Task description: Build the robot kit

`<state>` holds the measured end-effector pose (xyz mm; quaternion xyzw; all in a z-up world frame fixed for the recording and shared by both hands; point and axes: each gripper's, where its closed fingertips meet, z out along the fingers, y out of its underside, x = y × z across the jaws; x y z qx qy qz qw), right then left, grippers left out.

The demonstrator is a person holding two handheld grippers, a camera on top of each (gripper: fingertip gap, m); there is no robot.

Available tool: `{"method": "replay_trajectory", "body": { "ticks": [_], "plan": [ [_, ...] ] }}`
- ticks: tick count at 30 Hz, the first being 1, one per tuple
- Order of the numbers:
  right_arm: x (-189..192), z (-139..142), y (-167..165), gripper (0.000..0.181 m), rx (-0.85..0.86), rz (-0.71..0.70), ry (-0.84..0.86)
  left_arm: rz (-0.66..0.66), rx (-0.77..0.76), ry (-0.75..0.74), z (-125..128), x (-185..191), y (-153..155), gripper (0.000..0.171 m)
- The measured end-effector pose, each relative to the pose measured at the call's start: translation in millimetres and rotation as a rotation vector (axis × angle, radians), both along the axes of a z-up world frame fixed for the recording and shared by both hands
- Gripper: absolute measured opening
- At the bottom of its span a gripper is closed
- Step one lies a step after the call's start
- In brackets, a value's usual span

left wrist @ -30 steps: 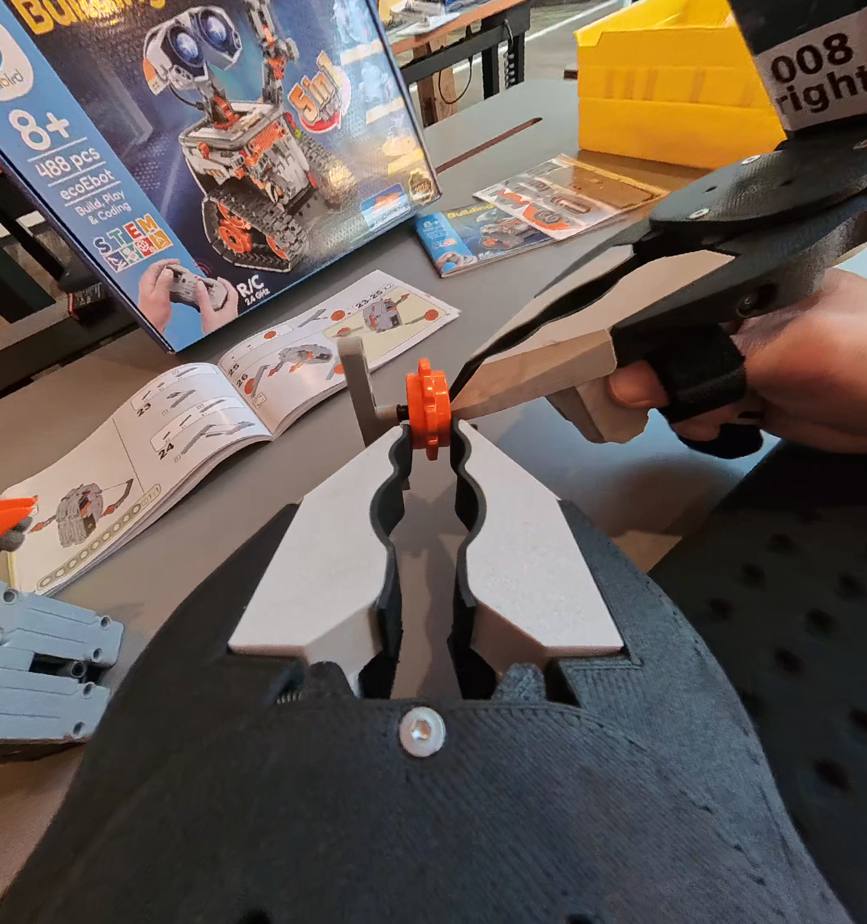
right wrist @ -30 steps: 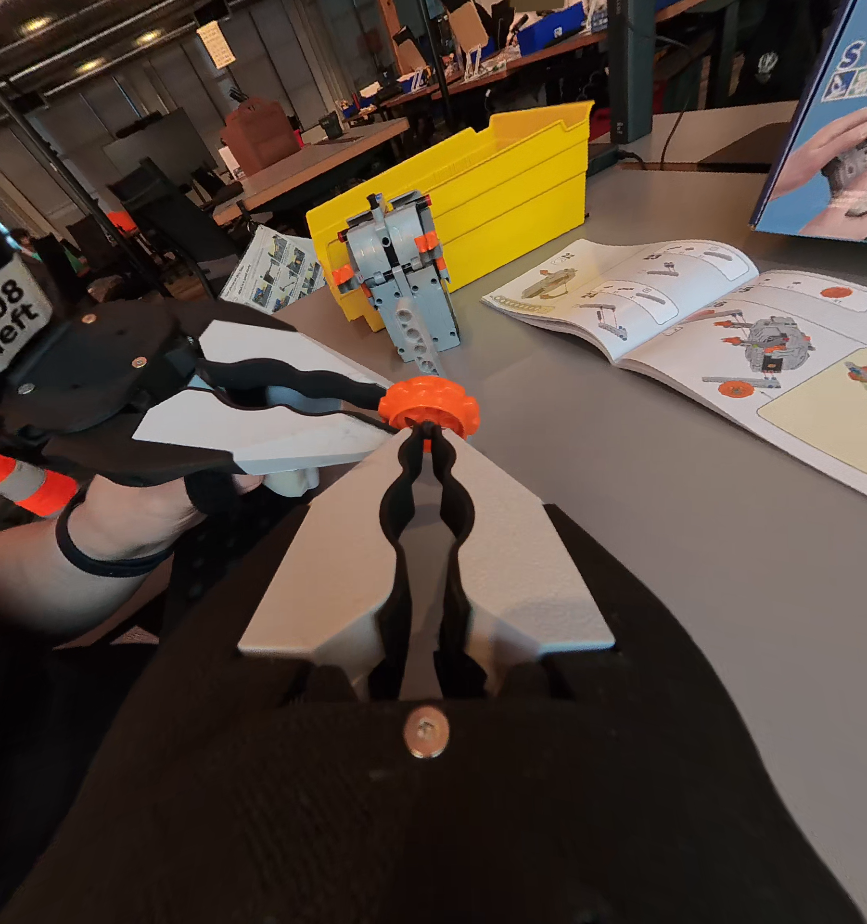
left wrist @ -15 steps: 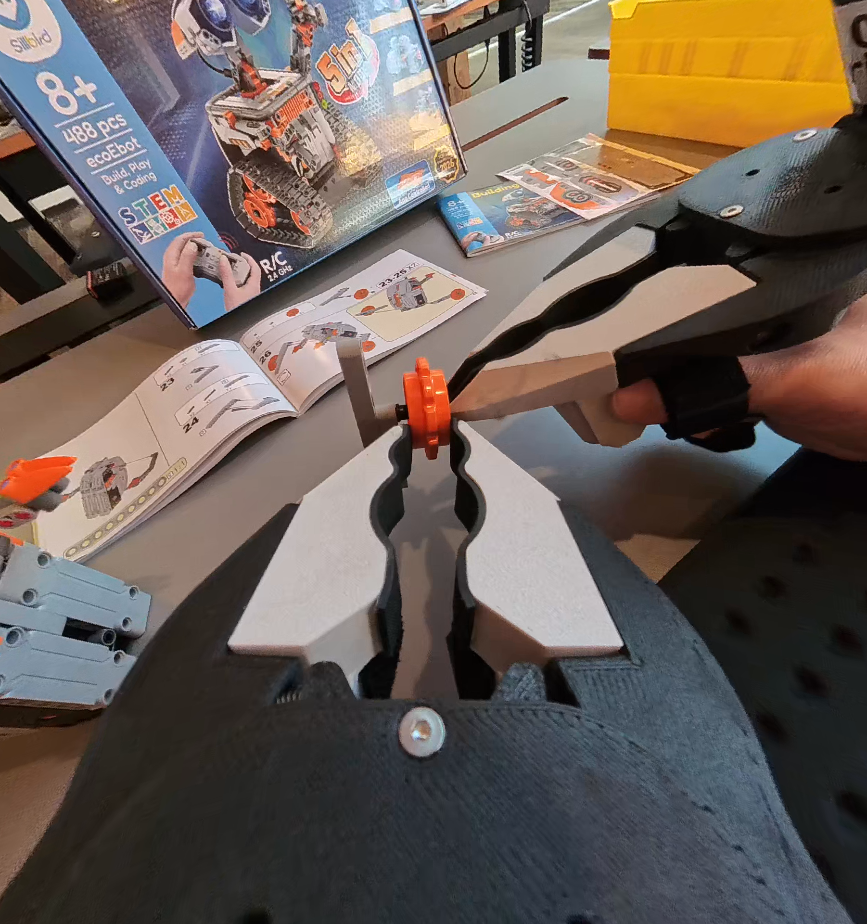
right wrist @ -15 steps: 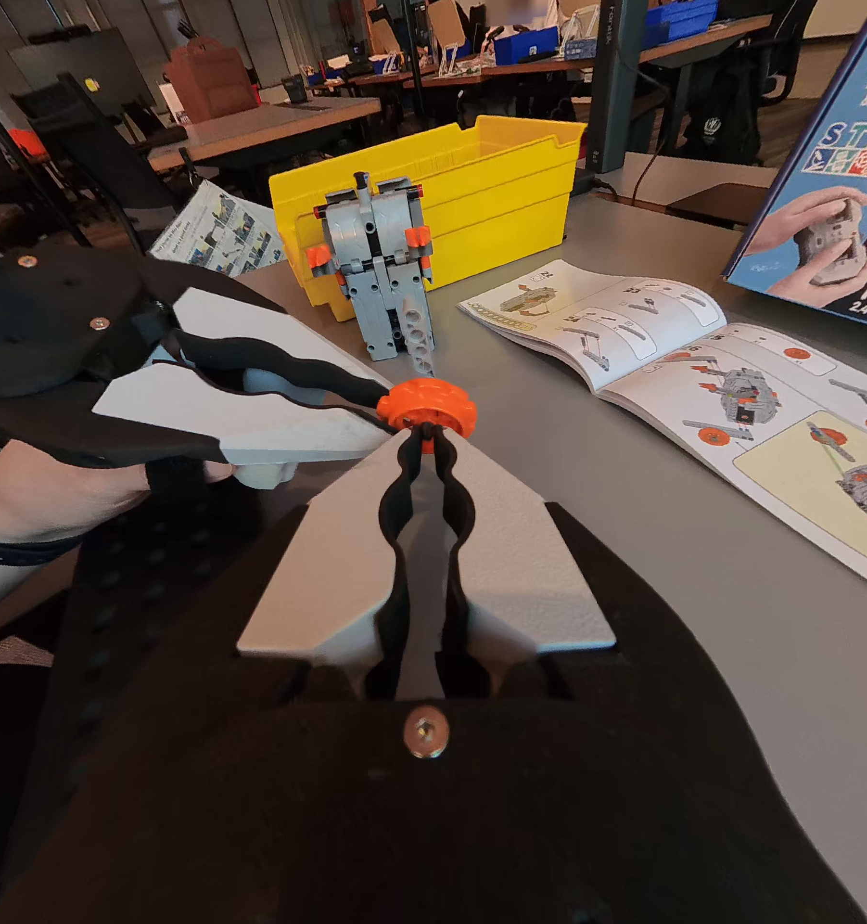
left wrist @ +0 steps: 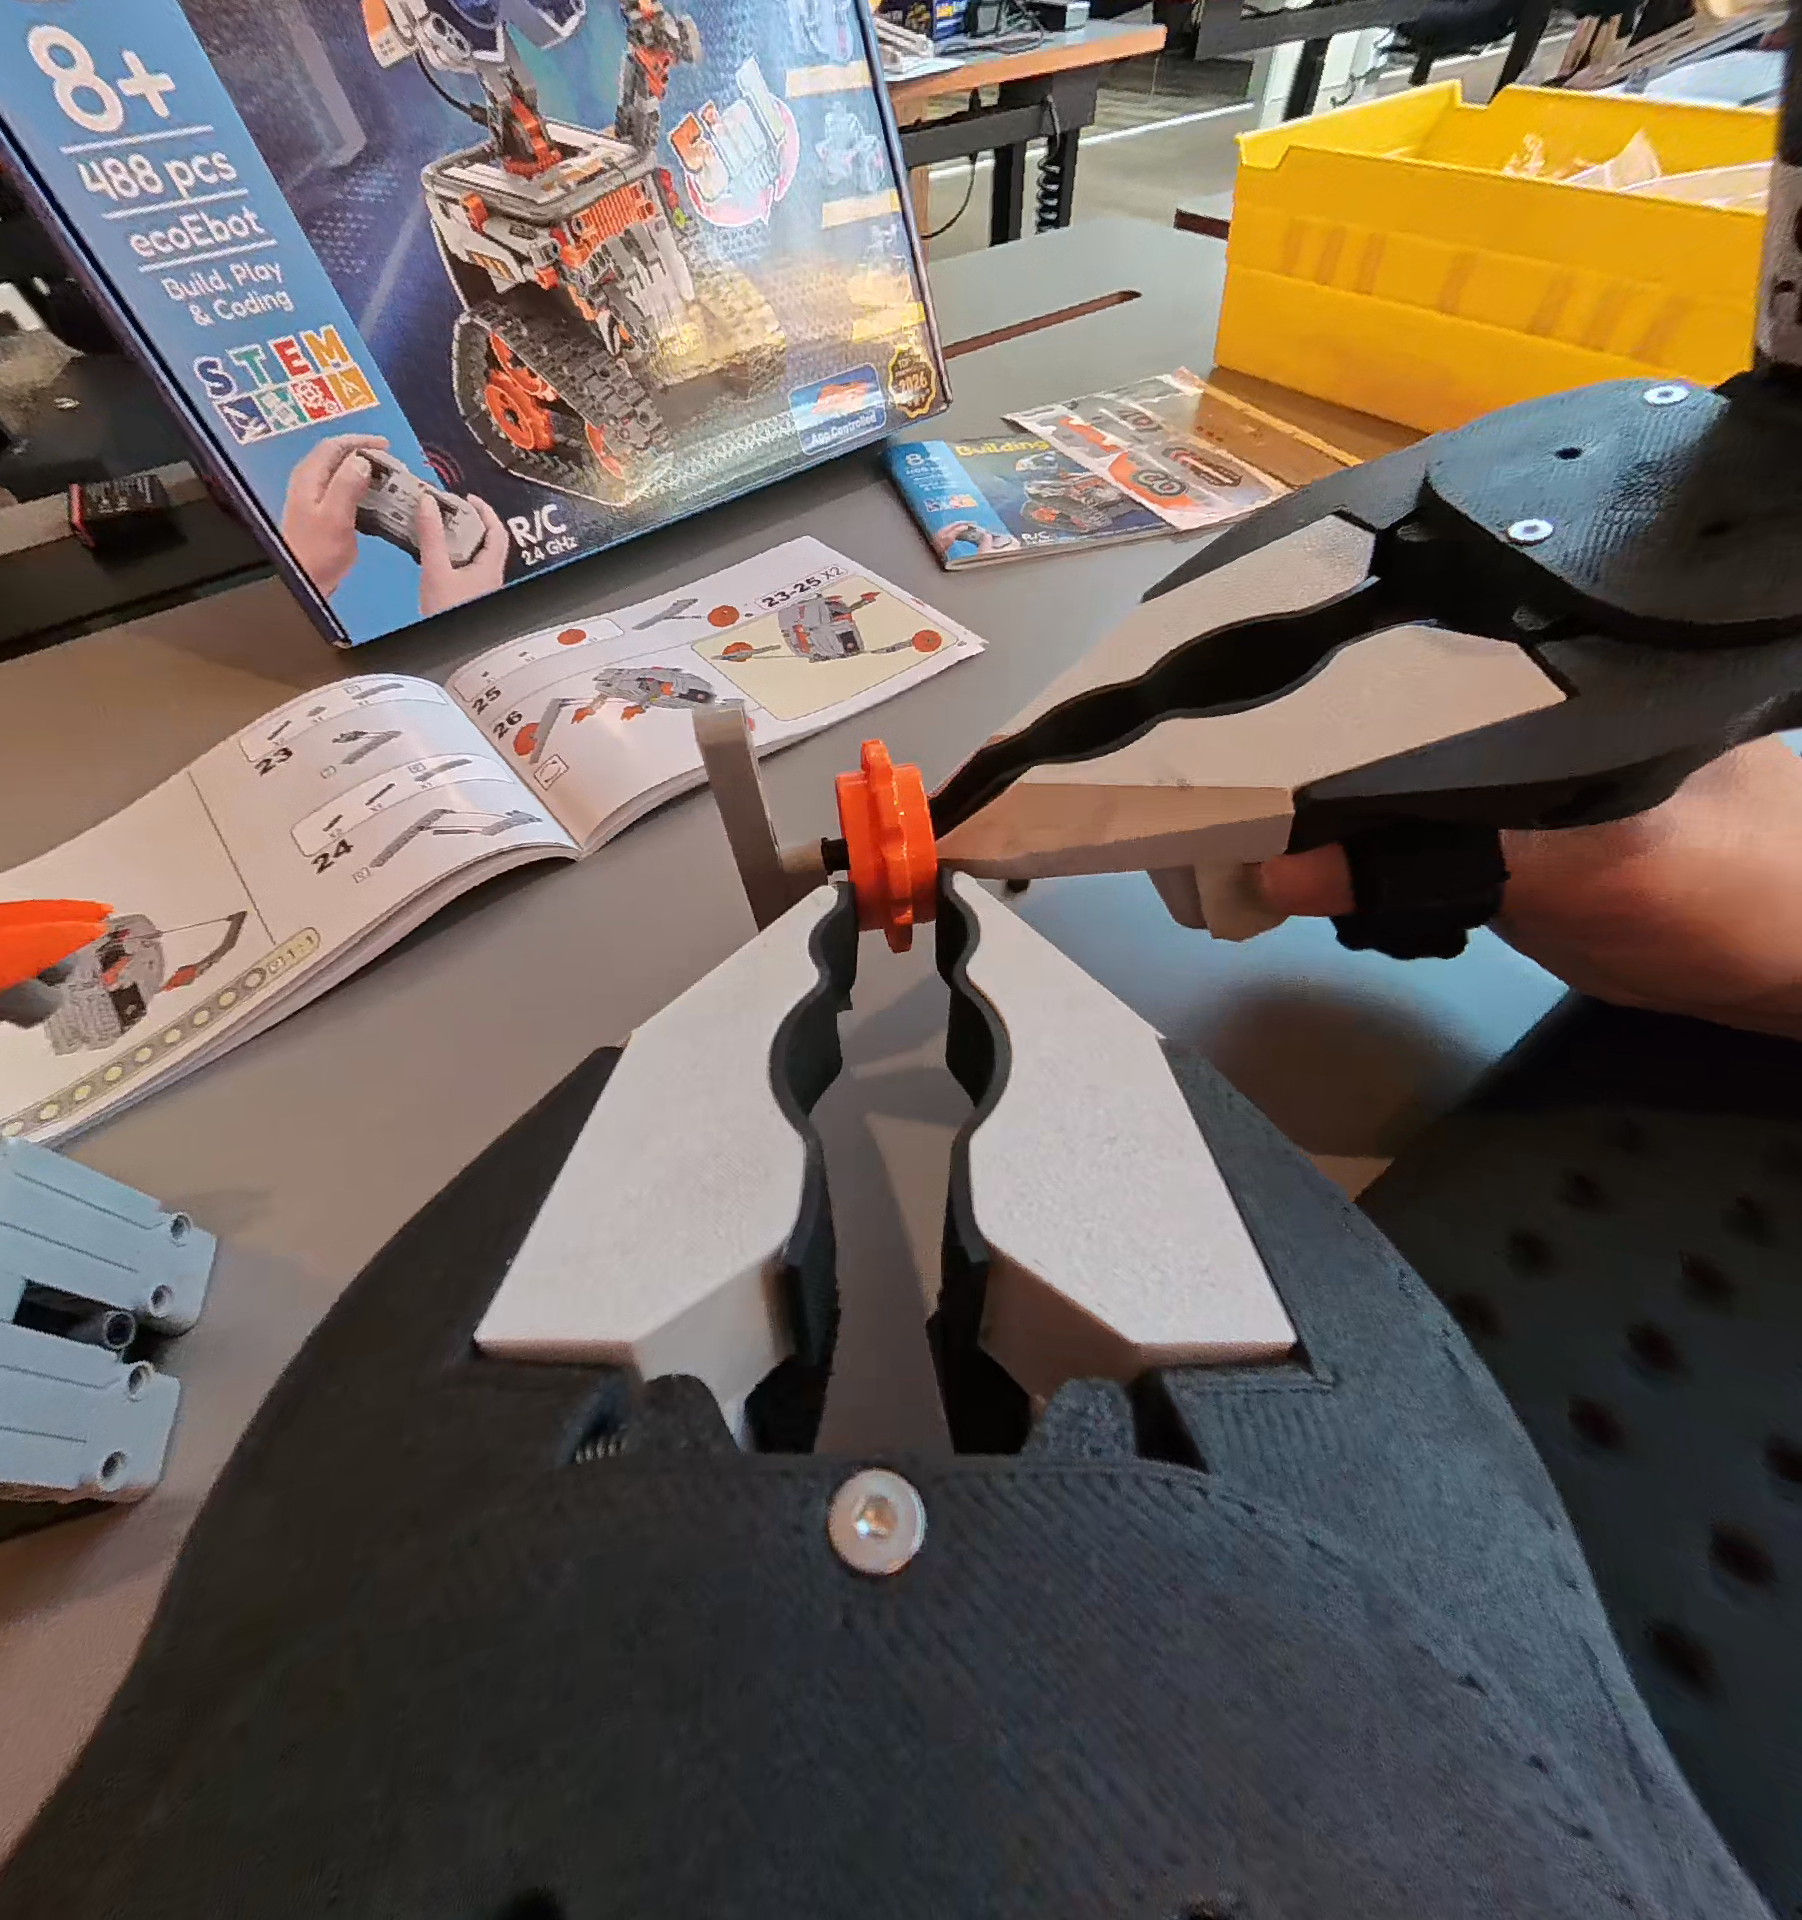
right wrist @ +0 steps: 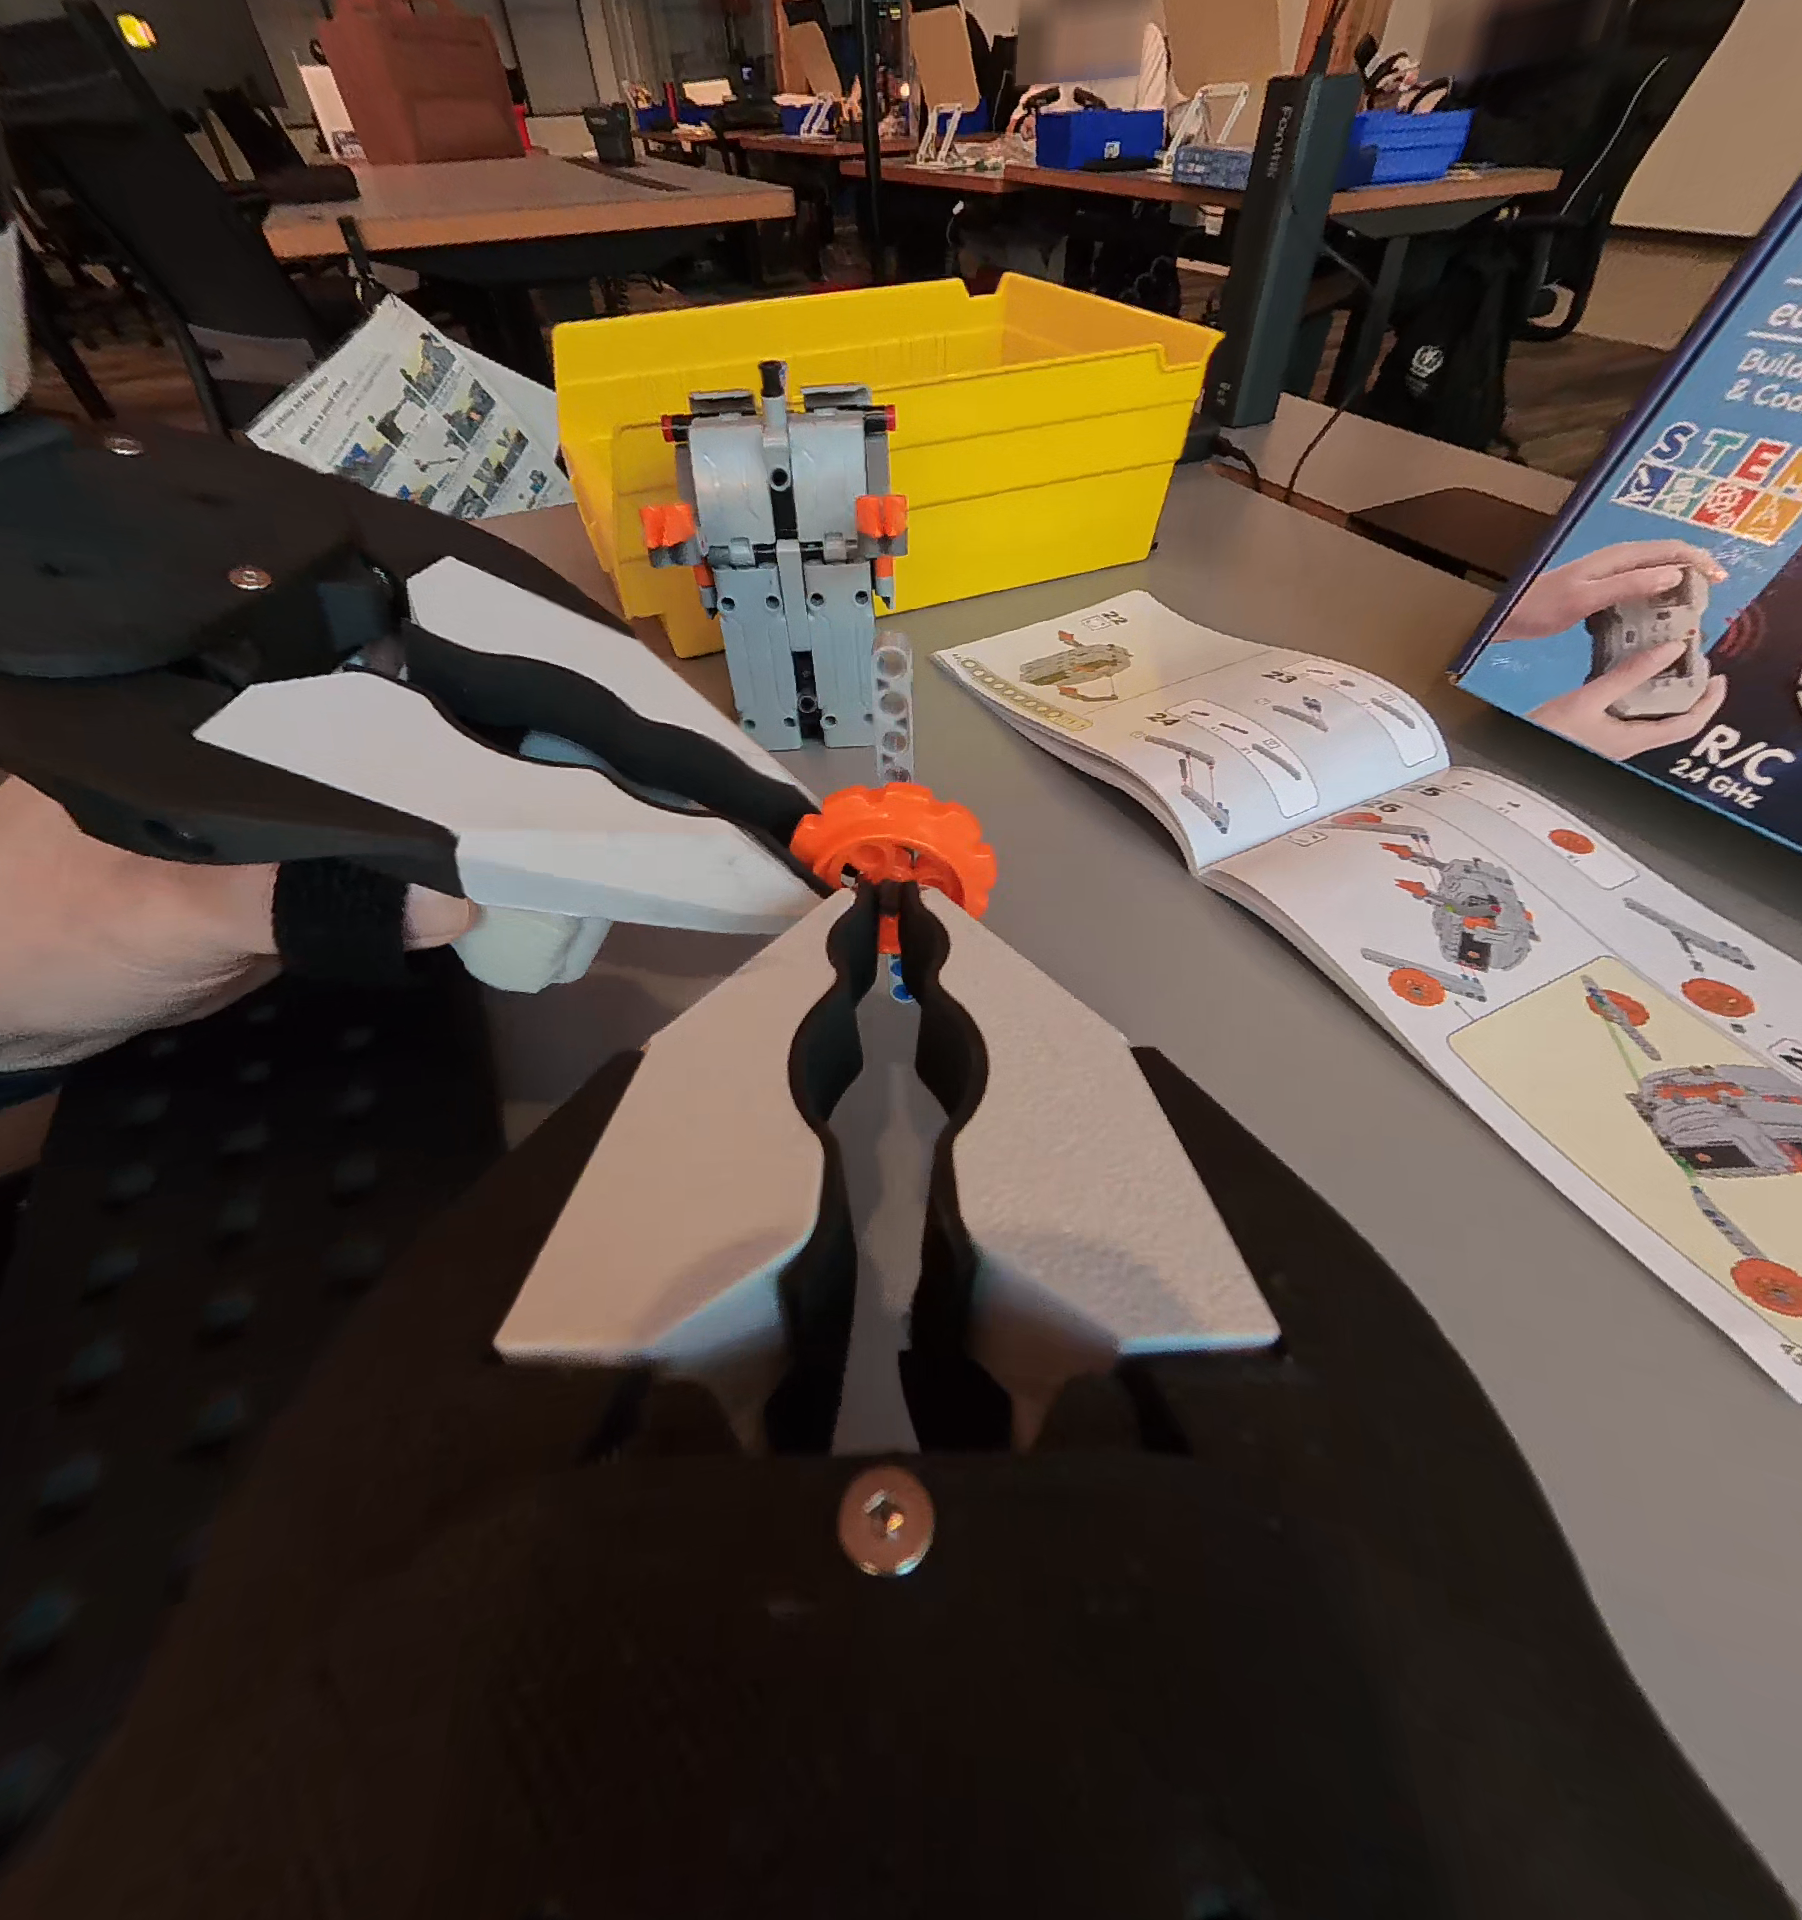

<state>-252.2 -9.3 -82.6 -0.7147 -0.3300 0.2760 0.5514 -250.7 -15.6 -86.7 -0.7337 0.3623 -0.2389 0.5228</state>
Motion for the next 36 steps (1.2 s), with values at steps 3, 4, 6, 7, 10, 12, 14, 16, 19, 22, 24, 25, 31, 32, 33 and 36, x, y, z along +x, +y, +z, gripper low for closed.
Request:
{"method": "replay_trajectory", "body": {
  "ticks": [3,4,6,7,10,12,14,16,19,22,24,25,31,32,33,36],
  "plan": [
    [-3,-1,9,0.002,-0.026,-0.026,0.027,0.061,0.003,0.017,-1,-3,9,0.013],
    [-5,0,12,0.001,-0.035,-0.028,0.049,0.078,-0.002,0.010,0,-5,12,0.013],
    [-9,1,16,0.001,-0.041,-0.032,0.063,0.095,-0.028,-0.018,0,-10,17,0.013],
    [-11,1,17,0.001,-0.031,-0.036,0.049,0.097,-0.042,-0.033,0,-11,18,0.013],
    [-11,2,15,0.001,0.007,-0.039,0.012,0.091,-0.040,-0.037,0,-12,16,0.013],
    [-11,1,15,0.001,0.006,-0.042,0.008,0.097,-0.021,-0.016,-1,-12,16,0.013],
    [-10,1,15,0.001,0.013,-0.047,0.005,0.094,-0.023,-0.019,-1,-11,16,0.013],
    [-10,1,16,0.001,0.018,-0.051,0.000,0.090,-0.035,-0.028,-1,-11,17,0.013],
    [-10,-1,16,0.002,0.009,-0.052,0.003,0.094,-0.040,-0.023,-2,-11,18,0.013],
    [-10,-2,16,0.002,0.010,-0.053,0.002,0.099,-0.040,-0.017,-3,-11,18,0.013],
    [-10,-2,16,0.002,0.003,-0.053,0.008,0.101,-0.041,-0.014,-4,-11,18,0.013],
    [-9,-2,16,0.001,0.001,-0.053,0.010,0.101,-0.041,-0.012,-4,-11,18,0.013],
    [-9,-3,17,0.001,0.000,-0.053,0.011,0.101,-0.049,-0.017,-4,-11,19,0.013],
    [-9,-3,17,0.001,0.001,-0.053,0.007,0.100,-0.051,-0.016,-5,-11,19,0.013],
    [-9,-3,17,0.001,0.000,-0.052,0.010,0.101,-0.050,-0.017,-5,-11,19,0.013],
    [-9,-3,16,0.001,0.001,-0.055,0.010,0.101,-0.046,-0.015,-4,-11,19,0.013]
  ]
}}
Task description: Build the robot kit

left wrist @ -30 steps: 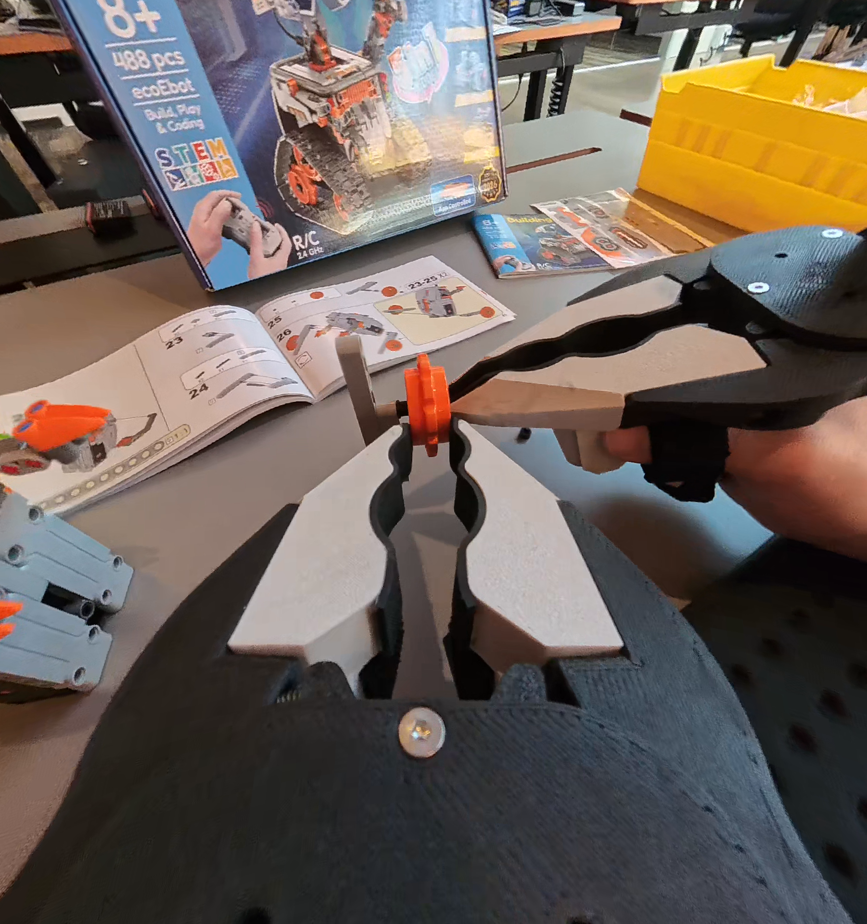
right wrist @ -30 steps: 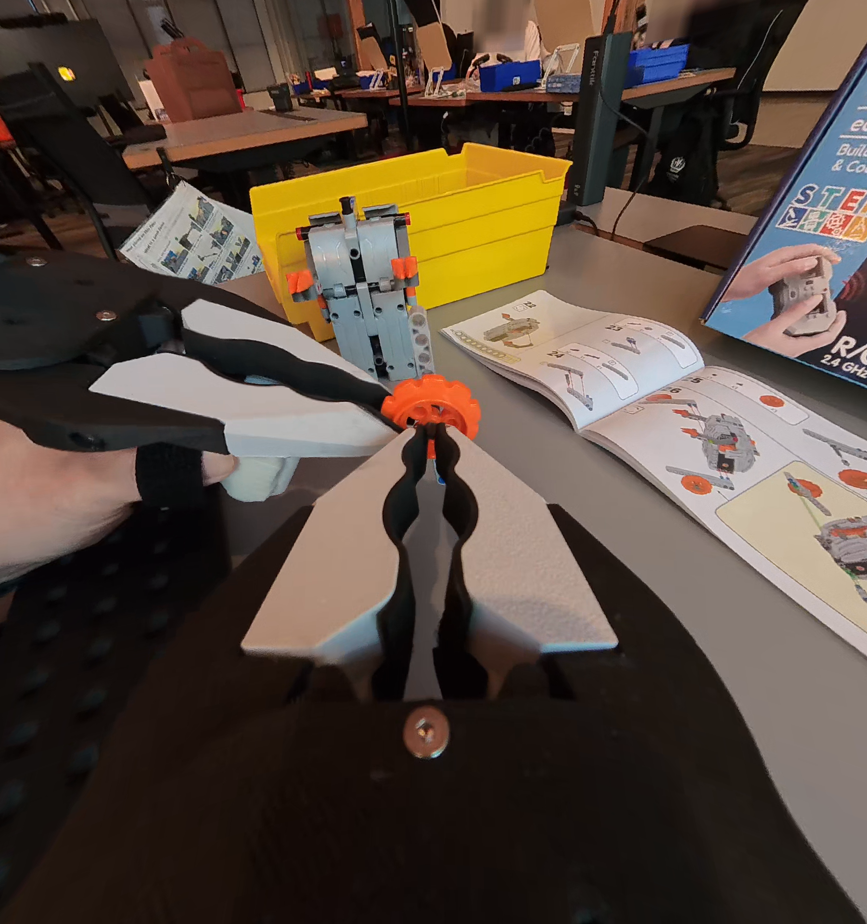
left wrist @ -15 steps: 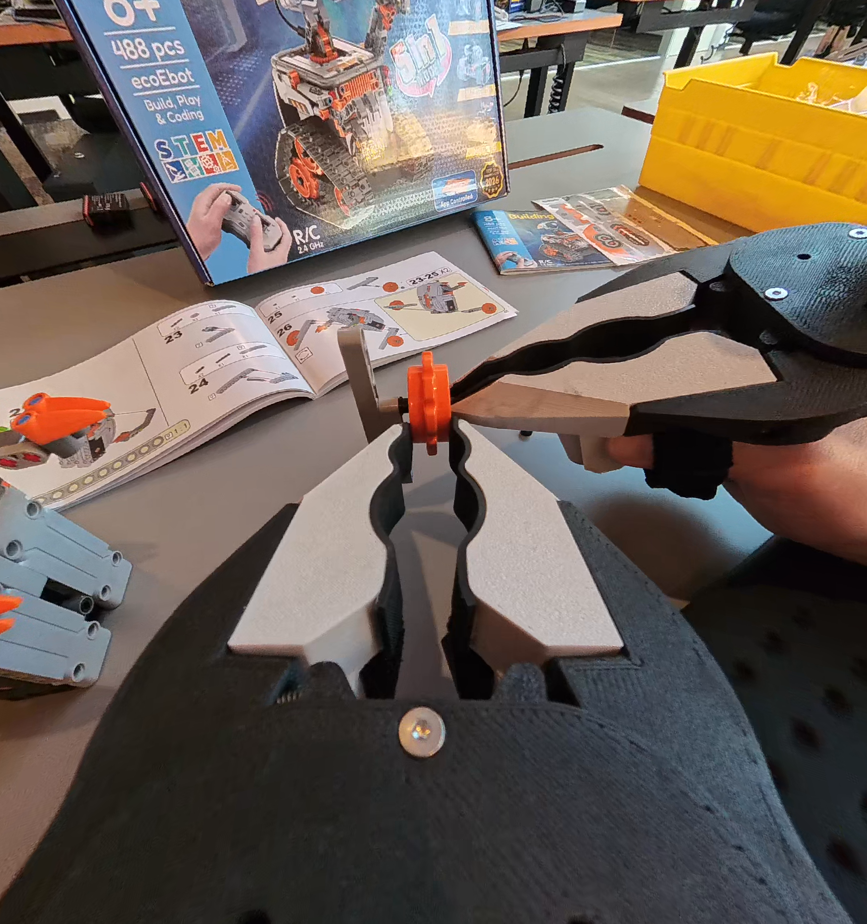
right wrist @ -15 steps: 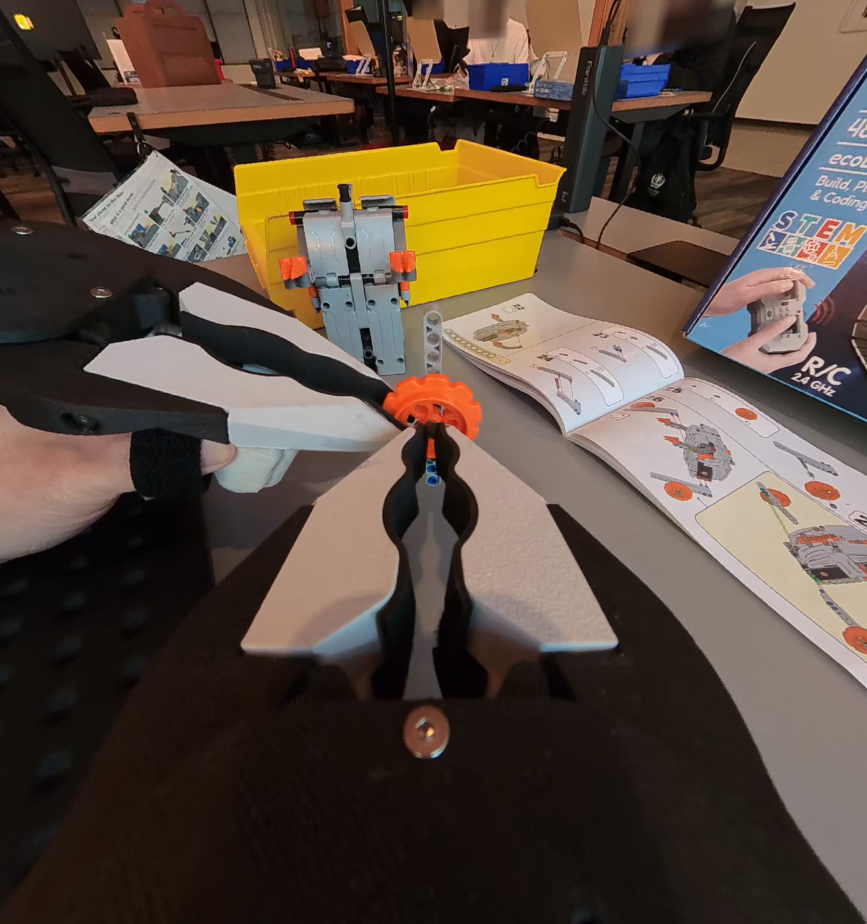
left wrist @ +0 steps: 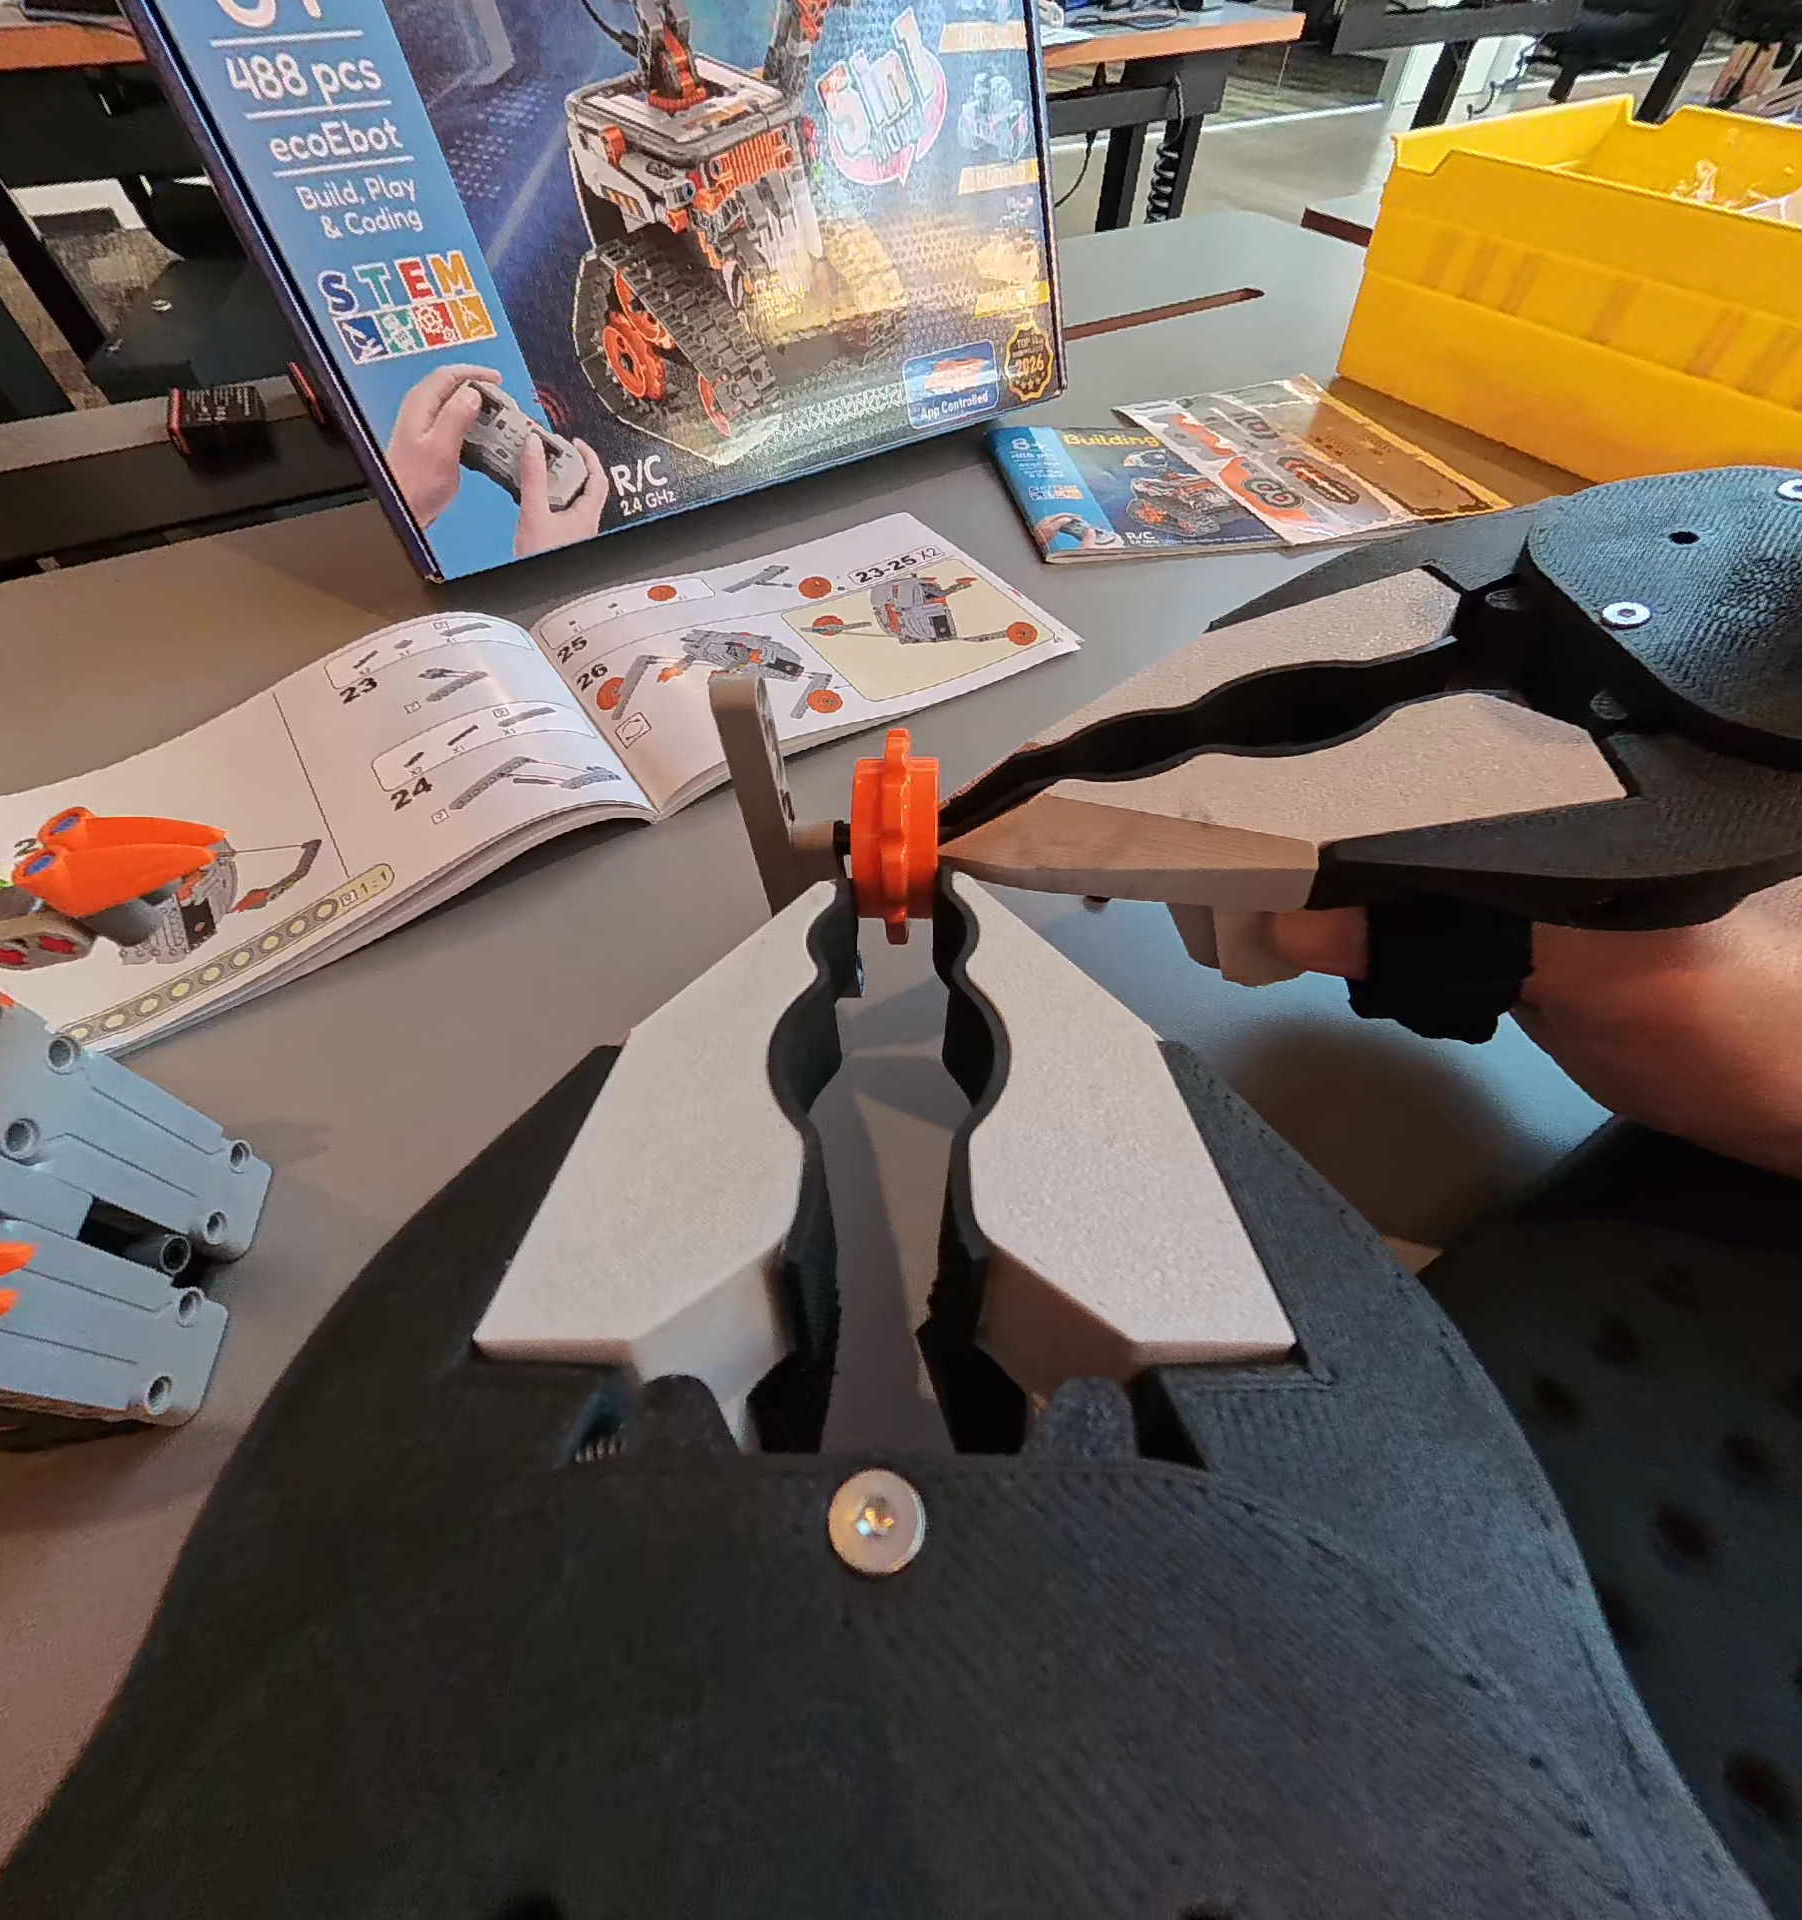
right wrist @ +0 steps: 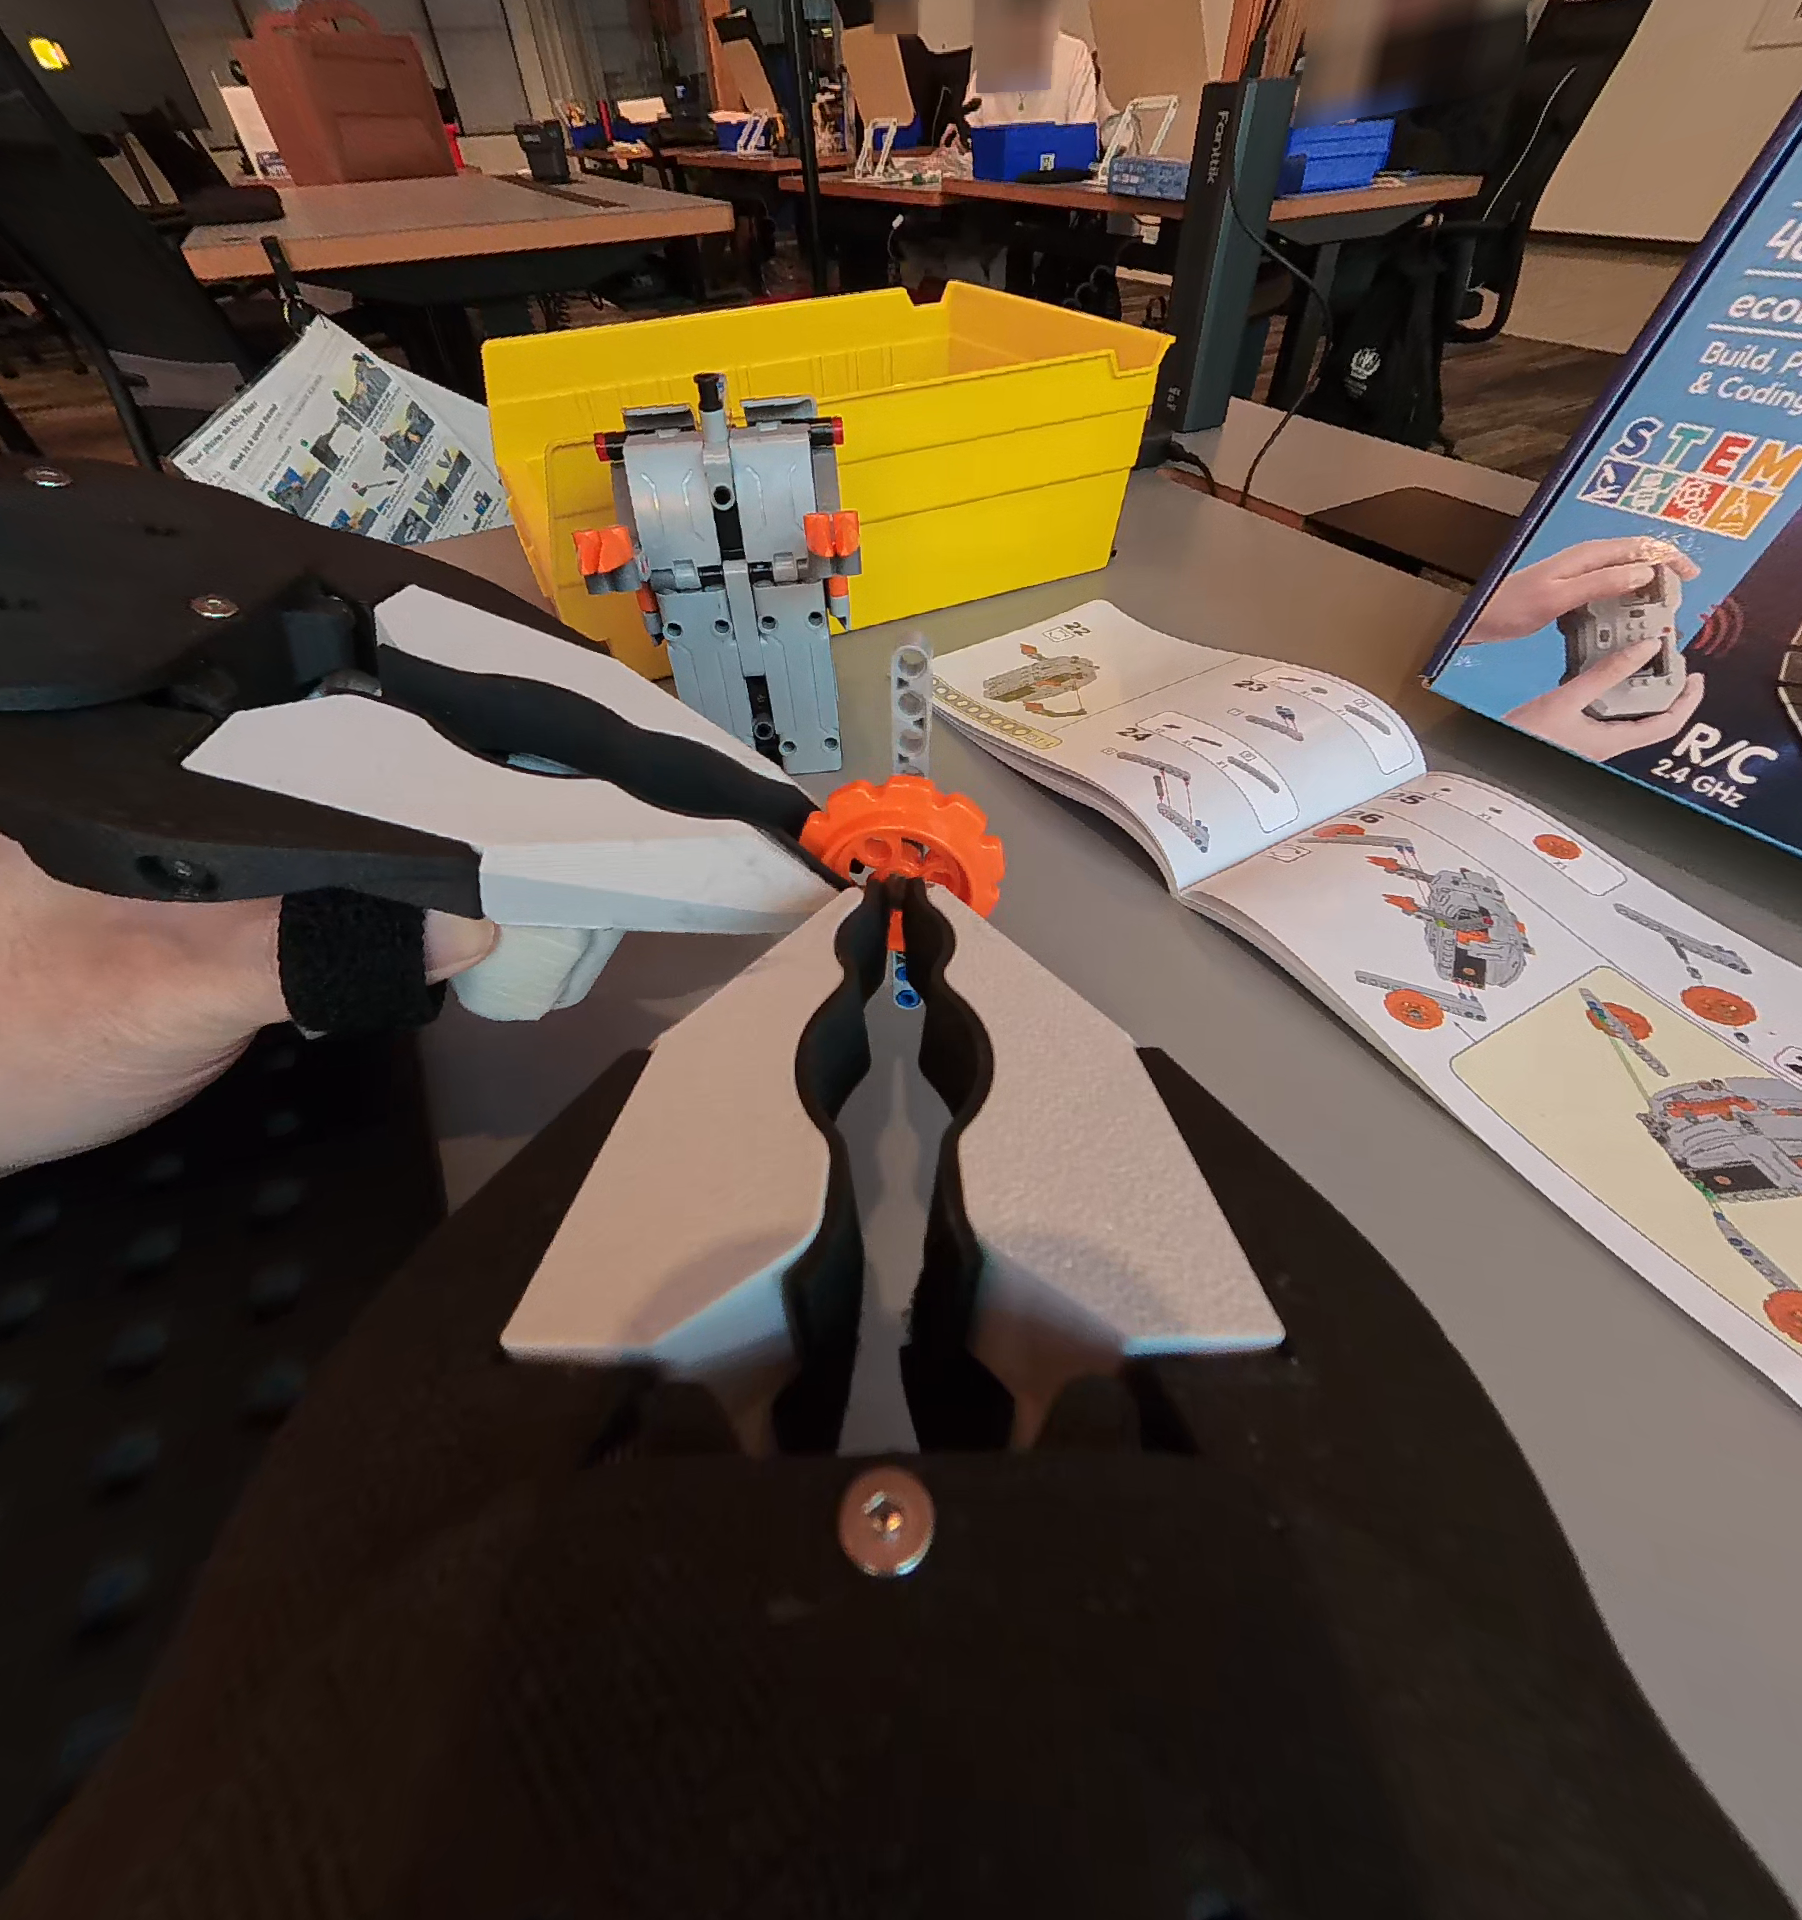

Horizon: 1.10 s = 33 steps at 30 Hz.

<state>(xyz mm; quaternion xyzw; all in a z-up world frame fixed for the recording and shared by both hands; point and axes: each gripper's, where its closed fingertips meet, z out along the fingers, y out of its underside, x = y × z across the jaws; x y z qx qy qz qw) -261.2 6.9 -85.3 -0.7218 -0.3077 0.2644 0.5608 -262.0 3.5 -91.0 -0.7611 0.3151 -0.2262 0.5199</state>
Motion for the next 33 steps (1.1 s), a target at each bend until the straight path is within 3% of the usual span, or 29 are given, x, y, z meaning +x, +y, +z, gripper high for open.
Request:
{"method": "replay_trajectory", "body": {
  "ticks": [4,9,11,17,22,24,33],
  "plan": [
    [1,0,0,0.002,-0.004,-0.001,0.002,-0.012,0.014,0.016,0,1,0,0.013],
    [9,8,-26,0.004,-0.051,0.175,0.117,-0.243,0.148,0.070,8,7,-23,0.014],
    [23,10,-42,0.015,-0.023,0.236,0.104,-0.281,0.197,0.132,4,6,-32,0.014],
    [43,-1,-66,0.058,0.123,0.459,-0.120,-0.606,0.294,0.274,-18,30,-90,0.014],
    [35,-18,-93,0.046,0.233,0.711,-0.346,-0.675,0.377,0.358,-28,34,-102,0.014],
    [30,-16,-97,0.038,0.262,0.740,-0.339,-0.679,0.395,0.337,-24,34,-103,0.014],
    [27,-10,-102,0.039,0.282,0.785,-0.322,-0.755,0.380,0.243,-13,35,-108,0.014]
  ]
}}
